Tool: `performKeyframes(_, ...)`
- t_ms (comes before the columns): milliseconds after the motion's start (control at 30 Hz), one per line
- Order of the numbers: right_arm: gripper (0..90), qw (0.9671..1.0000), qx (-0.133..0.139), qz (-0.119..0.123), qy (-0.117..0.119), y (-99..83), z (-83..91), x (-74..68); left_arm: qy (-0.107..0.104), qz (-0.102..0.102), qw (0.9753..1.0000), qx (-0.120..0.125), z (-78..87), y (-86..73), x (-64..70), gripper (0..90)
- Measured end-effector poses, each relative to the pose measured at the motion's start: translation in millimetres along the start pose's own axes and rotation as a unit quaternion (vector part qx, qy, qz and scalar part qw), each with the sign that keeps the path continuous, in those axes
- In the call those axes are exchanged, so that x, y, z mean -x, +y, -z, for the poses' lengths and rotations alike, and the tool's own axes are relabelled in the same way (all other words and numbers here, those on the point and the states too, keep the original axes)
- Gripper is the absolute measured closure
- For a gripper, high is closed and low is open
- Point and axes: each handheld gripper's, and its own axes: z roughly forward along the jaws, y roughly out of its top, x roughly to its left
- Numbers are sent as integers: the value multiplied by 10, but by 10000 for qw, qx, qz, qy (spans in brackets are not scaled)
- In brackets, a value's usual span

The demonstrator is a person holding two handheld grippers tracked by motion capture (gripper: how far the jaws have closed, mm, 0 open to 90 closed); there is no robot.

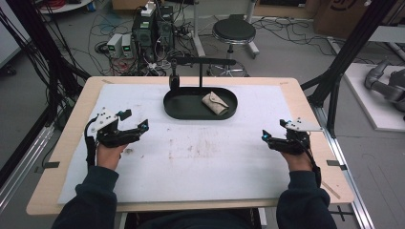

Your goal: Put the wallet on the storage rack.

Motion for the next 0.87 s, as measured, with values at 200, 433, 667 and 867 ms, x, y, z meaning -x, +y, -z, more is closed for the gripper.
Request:
performKeyframes(200,208,10000,21,18,-39,5,-14,-1,5,63,10000,14,3,-6,-13,195)
performKeyframes(433,208,9999,-57,80,-37,-12,-34,6,-2,76,10000,-2,1,-14,-20,195)
performKeyframes(667,208,9999,-56,93,-70,-12,-19,2,4,106,9999,8,4,-16,-26,195)
performKeyframes(867,208,9999,-52,85,-59,-18,-33,14,27,110,9999,-3,-1,-21,-39,195)
